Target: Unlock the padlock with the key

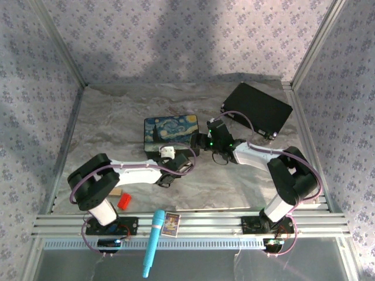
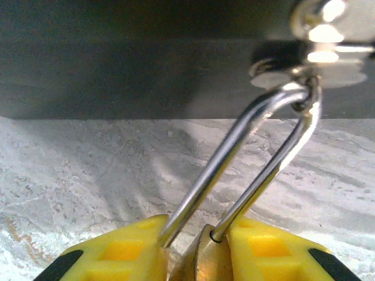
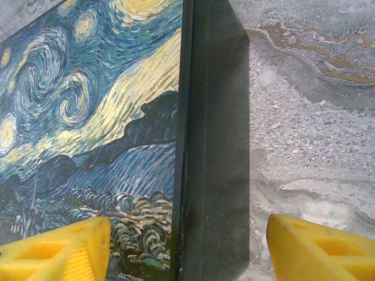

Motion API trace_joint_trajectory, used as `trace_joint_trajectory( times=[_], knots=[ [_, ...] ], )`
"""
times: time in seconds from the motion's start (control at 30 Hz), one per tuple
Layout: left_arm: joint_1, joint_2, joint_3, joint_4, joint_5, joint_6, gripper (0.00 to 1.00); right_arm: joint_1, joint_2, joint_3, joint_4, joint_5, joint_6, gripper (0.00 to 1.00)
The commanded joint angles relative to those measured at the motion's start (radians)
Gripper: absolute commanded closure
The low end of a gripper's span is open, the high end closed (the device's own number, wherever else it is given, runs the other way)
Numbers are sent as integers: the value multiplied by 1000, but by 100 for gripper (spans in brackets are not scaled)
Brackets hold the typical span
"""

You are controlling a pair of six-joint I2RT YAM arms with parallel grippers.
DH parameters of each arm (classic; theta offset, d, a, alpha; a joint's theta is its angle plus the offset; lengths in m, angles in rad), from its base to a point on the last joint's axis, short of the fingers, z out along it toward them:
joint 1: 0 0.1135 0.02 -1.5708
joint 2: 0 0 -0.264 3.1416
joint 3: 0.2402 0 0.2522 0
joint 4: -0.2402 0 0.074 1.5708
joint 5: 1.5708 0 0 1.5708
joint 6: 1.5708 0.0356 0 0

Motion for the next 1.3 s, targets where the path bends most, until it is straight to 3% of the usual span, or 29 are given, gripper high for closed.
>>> trace_joint_trajectory(
  times=[0.0, 0.23, 0.6, 0.83, 1.03, 1.27],
  knots=[
    [-33, 26, 18, -168, -75, 2, 71, -12, 80, -53, -213, 90, -6, 29],
    [-87, 120, 127, -320, -152, -24, 77, -11, 84, -56, -213, 89, -5, 29],
    [-112, 245, 256, -448, -161, 0, 73, -11, 91, -52, -205, 78, 5, 29],
    [-146, 216, 267, -422, -129, 7, 70, -13, 96, -51, -205, 76, 7, 28],
    [-165, 139, 242, -364, -110, 36, 58, -14, 98, -44, -205, 74, 5, 27],
    [-162, 46, 230, -350, -122, 63, 54, -15, 91, -19, -222, 70, -7, 24]
  ],
)
